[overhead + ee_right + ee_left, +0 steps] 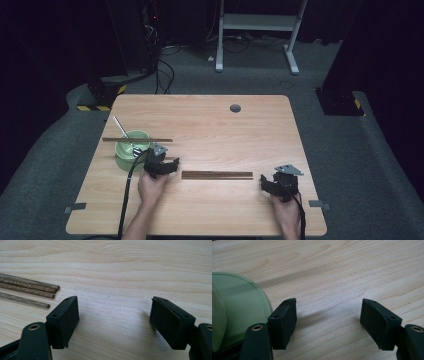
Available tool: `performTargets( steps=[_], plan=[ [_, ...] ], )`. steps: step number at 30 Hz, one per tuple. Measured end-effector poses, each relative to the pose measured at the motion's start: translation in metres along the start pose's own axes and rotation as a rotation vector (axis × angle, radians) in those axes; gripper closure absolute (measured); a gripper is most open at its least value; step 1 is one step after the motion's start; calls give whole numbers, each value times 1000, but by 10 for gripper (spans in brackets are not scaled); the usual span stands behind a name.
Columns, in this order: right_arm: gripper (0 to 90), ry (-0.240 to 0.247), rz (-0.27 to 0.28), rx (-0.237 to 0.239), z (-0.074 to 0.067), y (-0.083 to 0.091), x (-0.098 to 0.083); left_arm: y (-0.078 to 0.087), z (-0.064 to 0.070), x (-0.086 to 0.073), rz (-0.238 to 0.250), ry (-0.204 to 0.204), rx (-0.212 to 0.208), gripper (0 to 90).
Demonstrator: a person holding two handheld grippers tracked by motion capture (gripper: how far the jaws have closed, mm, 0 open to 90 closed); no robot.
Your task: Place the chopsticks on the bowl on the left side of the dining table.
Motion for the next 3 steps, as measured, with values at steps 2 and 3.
performTargets(
  steps=[2,3],
  plan=[
    [230,-1,-1,0,0,0,0,0,0,0,-3,-3,0,296],
    [230,0,0,0,0,0,0,0,0,0,-3,-3,0,296]
  ],
)
Point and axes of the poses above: each handheld gripper's, and its own axes: y roughly backward along the jaws, x roughly out of its top, z roughly to its right, the point moved 9 cm from there along -y, roughly forward along the jaws, and after that the axes turned 6 degrees about y, right-handed, at the moved point
